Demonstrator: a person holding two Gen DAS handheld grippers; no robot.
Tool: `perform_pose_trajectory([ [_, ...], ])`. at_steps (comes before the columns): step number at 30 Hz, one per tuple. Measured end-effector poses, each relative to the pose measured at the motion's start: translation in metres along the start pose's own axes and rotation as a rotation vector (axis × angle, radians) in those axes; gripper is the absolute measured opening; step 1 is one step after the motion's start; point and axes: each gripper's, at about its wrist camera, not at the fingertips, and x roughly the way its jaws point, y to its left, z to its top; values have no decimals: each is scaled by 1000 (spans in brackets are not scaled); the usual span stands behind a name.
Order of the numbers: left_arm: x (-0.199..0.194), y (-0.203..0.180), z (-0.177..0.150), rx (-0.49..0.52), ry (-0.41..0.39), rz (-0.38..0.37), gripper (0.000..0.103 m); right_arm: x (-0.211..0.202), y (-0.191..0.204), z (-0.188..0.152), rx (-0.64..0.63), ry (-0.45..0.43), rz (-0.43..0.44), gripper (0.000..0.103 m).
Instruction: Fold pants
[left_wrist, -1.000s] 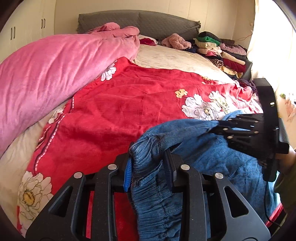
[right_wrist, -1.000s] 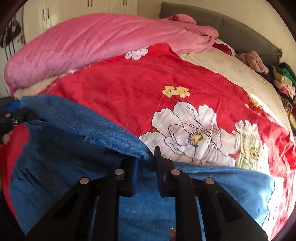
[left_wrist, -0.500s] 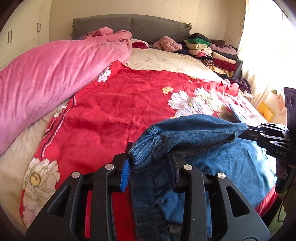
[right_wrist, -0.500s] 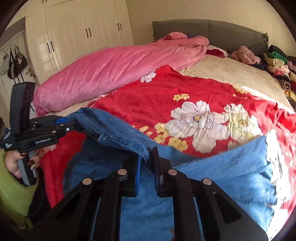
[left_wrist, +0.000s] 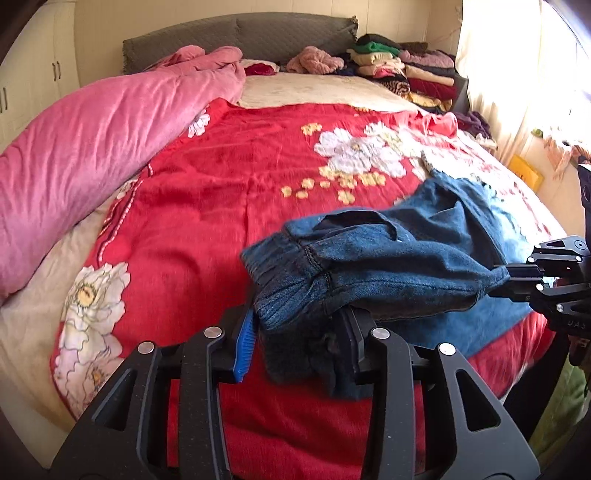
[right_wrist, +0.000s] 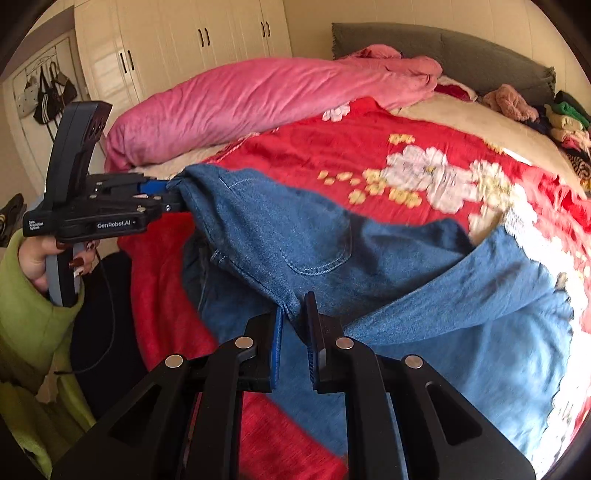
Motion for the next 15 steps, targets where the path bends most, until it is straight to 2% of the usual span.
perform_pose_trajectory([
  [6,1,5,-16,-12,59,20,37,7,14,-10,-13,26,-12,11],
  [13,-20,17,-31,-36,70,55,38,8,18,-15,-21,41,-10,11],
  [15,-28,21,-30,-61,62,39,38,9,19,-17,-19,49,-2,11],
])
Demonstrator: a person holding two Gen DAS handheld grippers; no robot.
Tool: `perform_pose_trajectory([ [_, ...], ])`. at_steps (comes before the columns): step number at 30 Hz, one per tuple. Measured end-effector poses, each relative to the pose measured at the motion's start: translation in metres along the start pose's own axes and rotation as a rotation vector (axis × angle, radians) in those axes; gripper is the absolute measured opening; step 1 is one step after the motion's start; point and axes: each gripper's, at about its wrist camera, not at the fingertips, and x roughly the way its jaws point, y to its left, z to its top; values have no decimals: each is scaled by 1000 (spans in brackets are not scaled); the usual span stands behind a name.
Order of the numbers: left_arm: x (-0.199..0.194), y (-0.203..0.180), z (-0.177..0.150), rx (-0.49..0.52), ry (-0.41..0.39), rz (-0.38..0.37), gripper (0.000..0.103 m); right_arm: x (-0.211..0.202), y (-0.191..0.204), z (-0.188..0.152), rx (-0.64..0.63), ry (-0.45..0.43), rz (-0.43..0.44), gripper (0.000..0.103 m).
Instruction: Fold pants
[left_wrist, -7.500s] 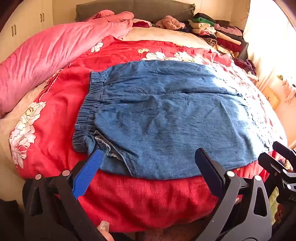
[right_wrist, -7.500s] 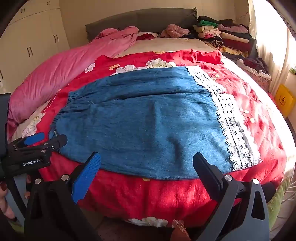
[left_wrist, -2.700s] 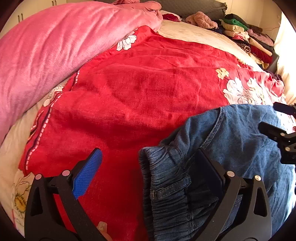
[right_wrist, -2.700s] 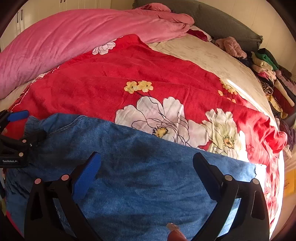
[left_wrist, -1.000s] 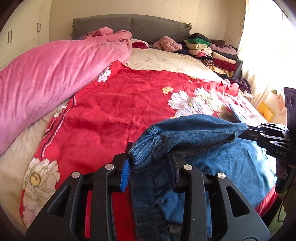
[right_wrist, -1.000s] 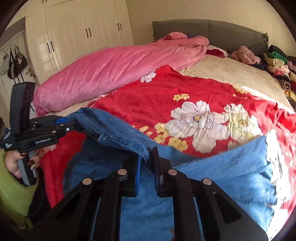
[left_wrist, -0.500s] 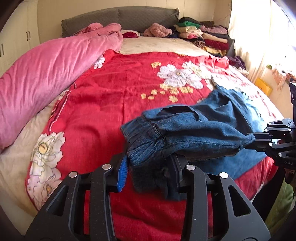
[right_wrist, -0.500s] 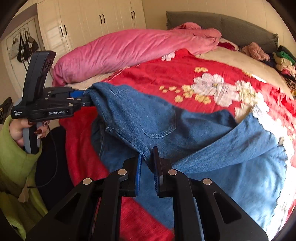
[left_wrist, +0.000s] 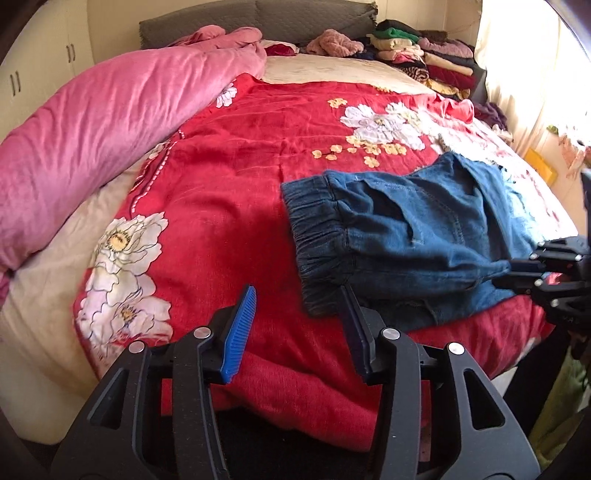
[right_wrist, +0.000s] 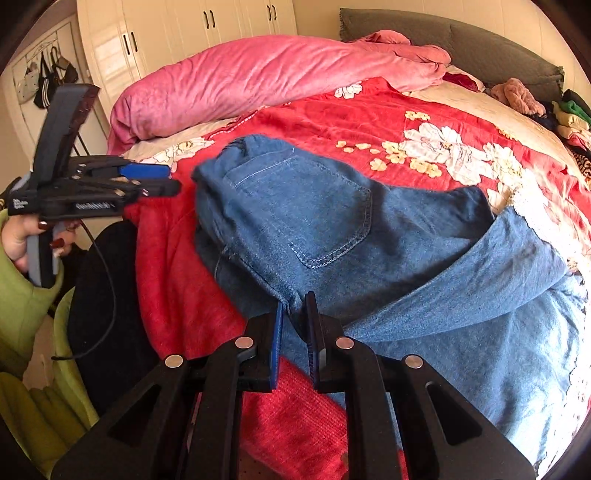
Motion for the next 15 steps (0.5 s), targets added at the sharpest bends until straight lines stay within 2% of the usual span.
perform_pose_trajectory([
  [2,-10,-2,5,-1,-24,-13,34,0,3,-2,-7,5,8,11],
  [7,-15,-33,28,53,-77,-73,33,4,10,-4,-28,16,18,11],
  [11,14,-55,31,89,-24,-114,33,8,13,-9,-32,35,17,13],
  [13,39,-60,22,109,46,-55,33,8,12,-11,-20,47,38,14],
  [15,52,-61,13,116,79,-50,33,2,11,-12,-10,51,91,14],
])
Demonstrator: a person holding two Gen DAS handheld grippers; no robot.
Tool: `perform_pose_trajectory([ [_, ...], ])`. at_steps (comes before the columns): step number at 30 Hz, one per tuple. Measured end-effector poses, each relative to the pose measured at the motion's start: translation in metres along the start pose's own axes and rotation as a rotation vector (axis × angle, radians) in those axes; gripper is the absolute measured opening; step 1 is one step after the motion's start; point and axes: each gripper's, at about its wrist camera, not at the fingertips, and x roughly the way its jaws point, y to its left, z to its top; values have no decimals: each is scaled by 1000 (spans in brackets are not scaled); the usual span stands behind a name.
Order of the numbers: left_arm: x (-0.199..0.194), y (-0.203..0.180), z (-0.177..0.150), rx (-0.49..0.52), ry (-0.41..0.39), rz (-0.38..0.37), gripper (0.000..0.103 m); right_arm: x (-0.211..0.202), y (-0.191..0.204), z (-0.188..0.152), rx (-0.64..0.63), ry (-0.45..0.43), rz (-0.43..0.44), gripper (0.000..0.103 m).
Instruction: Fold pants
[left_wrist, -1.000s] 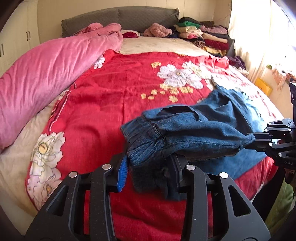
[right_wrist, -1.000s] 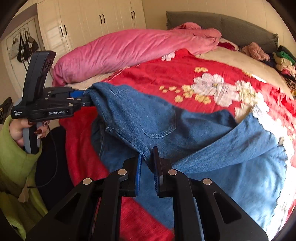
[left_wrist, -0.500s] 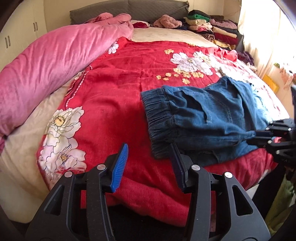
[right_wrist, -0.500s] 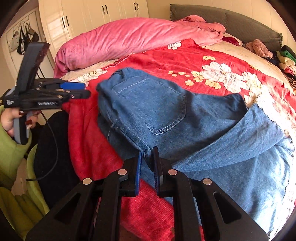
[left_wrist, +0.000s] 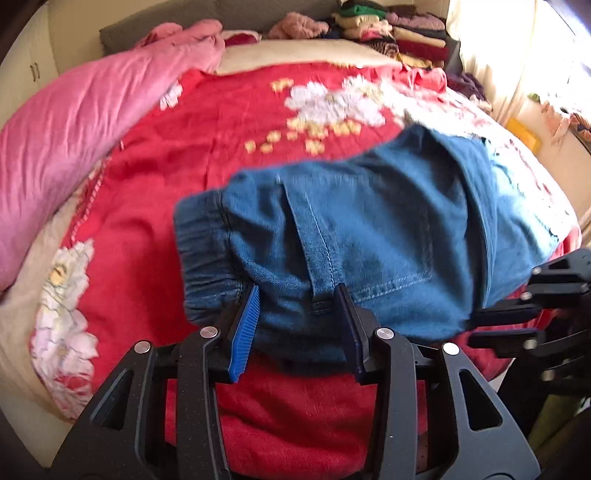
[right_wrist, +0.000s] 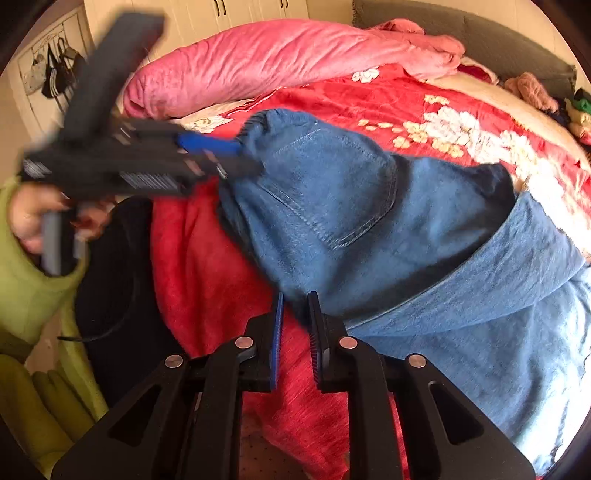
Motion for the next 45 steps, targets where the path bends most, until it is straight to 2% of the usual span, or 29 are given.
perform_pose_trajectory([
  [3,1,-1,-6,4,-6,-3,33,-15,-2,4,14,-60,-10,20],
  [4,0,-1,-6,3,-7,-4,33,-19,-6,8,33,-89,-28,26],
  [5,0,-1,-6,3,-7,-5,33,-22,-10,11,60,-115,-40,37],
  [7,0,-1,-8,4,-9,-5,33,-19,-18,15,115,-126,-47,48],
  [9,0,-1,-7,5,-10,-4,33,-4,-26,13,161,-75,-60,48],
  [11,0,0,-7,4,-11,-6,33,19,-32,5,206,30,-83,49],
  [12,0,0,-8,1,-11,-14,33,27,-35,1,228,53,-84,49],
  [15,-3,-4,-7,1,-23,-2,33,20,-30,3,220,37,-73,52],
  [18,-13,-5,-5,-11,-53,-4,34,-3,-32,6,239,-26,-38,52],
  [21,-25,-6,-1,-20,-81,-9,35,-21,-38,7,260,-73,-66,53],
  [25,-35,-11,5,-12,-106,-7,42,-40,-54,5,317,-117,-103,53],
  [29,-42,-16,10,-9,-121,-31,52,-57,-66,1,354,-157,-141,53],
  [35,-44,-35,19,19,-132,-76,59,-86,-91,-4,404,-213,-195,53],
  [36,-43,-39,20,23,-131,-85,60,-91,-95,-6,415,-221,-205,56],
  [37,-41,-41,21,26,-129,-94,60,-93,-99,-5,425,-230,-215,72],
  [38,-40,-45,23,28,-126,-104,61,-97,-103,-6,437,-245,-226,77],
  [45,-25,-79,34,69,-104,-187,62,-114,-127,-1,462,-276,-286,79],
])
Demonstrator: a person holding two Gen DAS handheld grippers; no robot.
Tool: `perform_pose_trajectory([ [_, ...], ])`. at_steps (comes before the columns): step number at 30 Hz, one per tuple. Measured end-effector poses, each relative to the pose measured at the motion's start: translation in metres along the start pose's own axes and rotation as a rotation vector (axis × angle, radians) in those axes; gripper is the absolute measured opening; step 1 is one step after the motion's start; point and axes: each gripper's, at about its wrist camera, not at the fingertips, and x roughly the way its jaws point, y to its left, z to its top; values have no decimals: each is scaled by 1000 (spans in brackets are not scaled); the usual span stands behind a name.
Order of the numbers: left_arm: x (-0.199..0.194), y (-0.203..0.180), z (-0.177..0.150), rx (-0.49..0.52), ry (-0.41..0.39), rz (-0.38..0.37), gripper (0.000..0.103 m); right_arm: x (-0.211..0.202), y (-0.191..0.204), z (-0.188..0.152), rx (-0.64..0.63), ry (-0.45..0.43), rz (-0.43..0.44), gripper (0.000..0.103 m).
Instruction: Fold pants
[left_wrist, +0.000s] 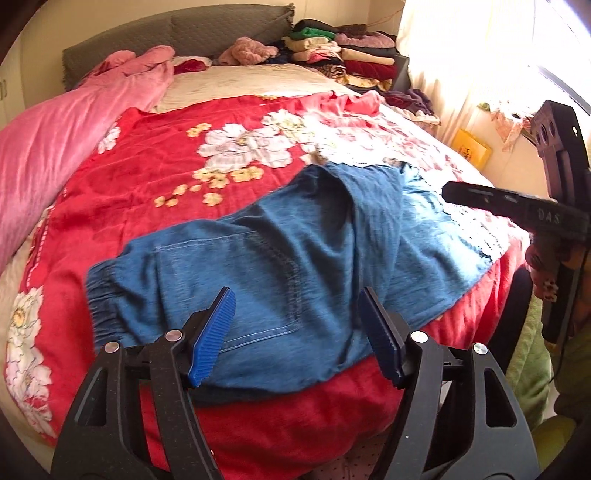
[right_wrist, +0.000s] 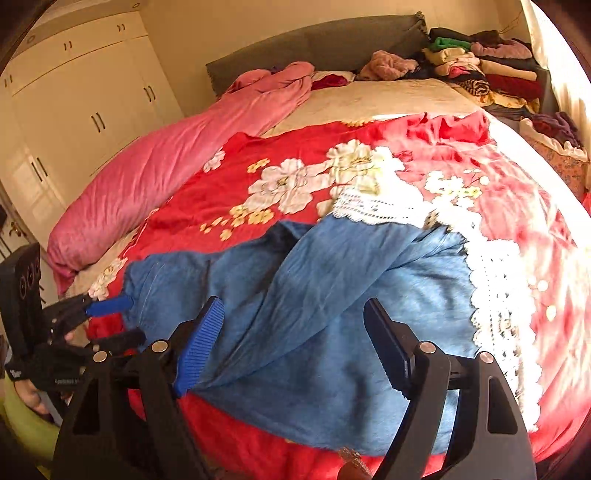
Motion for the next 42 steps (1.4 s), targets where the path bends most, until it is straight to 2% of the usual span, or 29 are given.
perform_pose_trajectory([
  [6,24,-29,7,26,32,-86,62,11,-18,24,3,0,-44,82],
  [13,58,-50,8,8,89,-170,62,48,-33,62,38,40,-61,82],
  [16,71,-55,11,-4,98,-170,62,70,-35,76,45,66,-68,82],
  [19,84,-56,13,-30,112,-178,53,100,-34,87,40,114,-90,82],
  [20,87,-57,14,-39,115,-186,41,108,-33,89,36,128,-95,82],
  [21,91,-59,14,-45,117,-190,33,121,-32,92,33,148,-102,82],
  [22,95,-60,14,-46,124,-194,17,129,-31,93,31,162,-115,82],
  [23,97,-63,13,-46,129,-200,7,140,-30,95,26,180,-125,82],
  [33,97,-87,-1,28,153,-228,4,209,-22,105,-43,248,-268,80],
  [34,97,-87,-1,27,154,-229,4,212,-24,105,-46,249,-282,76],
  [35,97,-87,-2,25,154,-230,4,215,-27,106,-53,252,-296,66],
  [36,95,-86,-2,23,154,-231,4,216,-30,106,-62,250,-309,60],
  [37,94,-85,-2,21,152,-229,4,216,-33,107,-68,246,-319,41],
  [38,92,-83,-2,20,150,-227,4,213,-39,108,-65,236,-314,29],
  [39,87,-81,-1,20,144,-223,4,209,-44,109,-51,229,-295,23],
  [40,83,-80,-1,22,137,-217,4,202,-49,109,-31,220,-276,12],
  [42,75,-77,1,27,118,-204,4,185,-59,110,-2,184,-250,12],
])
